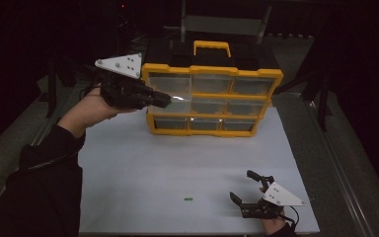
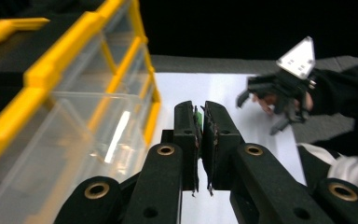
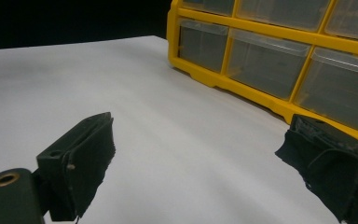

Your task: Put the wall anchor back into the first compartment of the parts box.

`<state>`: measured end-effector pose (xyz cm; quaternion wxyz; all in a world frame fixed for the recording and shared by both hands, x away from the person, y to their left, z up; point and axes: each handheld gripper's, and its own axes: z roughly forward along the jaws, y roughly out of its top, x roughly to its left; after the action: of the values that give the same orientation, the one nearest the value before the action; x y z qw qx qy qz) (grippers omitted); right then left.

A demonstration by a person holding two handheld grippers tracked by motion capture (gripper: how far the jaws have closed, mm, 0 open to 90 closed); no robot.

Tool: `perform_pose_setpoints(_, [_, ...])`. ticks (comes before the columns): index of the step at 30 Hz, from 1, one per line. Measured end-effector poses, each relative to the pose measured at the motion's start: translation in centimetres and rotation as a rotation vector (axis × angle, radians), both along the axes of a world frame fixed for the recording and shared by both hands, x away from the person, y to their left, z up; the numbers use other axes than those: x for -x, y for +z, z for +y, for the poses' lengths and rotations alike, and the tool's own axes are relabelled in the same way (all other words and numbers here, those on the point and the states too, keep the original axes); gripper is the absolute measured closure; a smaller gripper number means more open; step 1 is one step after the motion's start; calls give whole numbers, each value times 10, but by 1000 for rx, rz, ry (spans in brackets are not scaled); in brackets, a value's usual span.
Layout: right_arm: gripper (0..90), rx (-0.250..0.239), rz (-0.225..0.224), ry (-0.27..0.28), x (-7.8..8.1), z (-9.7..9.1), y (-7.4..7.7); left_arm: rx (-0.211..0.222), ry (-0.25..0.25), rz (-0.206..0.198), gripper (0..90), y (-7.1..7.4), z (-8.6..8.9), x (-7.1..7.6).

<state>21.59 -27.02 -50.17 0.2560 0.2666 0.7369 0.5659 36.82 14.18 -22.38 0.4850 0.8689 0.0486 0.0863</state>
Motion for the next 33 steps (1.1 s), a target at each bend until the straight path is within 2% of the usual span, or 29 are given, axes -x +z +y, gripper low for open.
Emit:
perform_pose_setpoints(8, [80, -1, 4, 0, 0, 0, 0, 46, 106, 9, 833, 4, 7, -21])
perform_pose_setpoints(11, [80, 4, 0, 2, 0, 0, 0, 42, 155, 28, 833, 2, 6, -29])
perform_pose_setpoints(14, [80, 3, 4, 2, 0, 0, 0, 34, 179, 34, 832, -2, 5, -33])
perform_pose_setpoints(15, [80, 3, 5, 1, 0, 0, 0, 31, 204, 49, 832, -5, 5, -37])
perform_pose_setpoints(17, [80, 4, 5, 2, 0, 0, 0, 13, 238, 53, 832, -8, 4, -40])
perform_pose_setpoints(20, [80, 3, 7, 3, 0, 0, -1, -16, 278, 93, 831, -13, 1, -46])
perform_pose_setpoints(24, [80, 2, 9, 2, -1, 0, -1, -53, 296, 136, 831, -18, -5, -51])
perform_pose_setpoints(27, [80, 4, 10, 2, -1, 0, -1, -60, 304, 138, 831, -19, -6, -52])
perform_pose_setpoints(28, [80, 4, 10, 2, -1, 0, -1, -88, 321, 144, 831, -21, -9, -54])
perform_pose_setpoints(29, [80, 5, 9, 3, -1, 0, -1, -97, 318, 142, 831, -22, -10, -55])
perform_pose_setpoints(33, [80, 5, 9, 2, -1, -1, -1, -93, 322, 142, 831, -23, -10, -55])
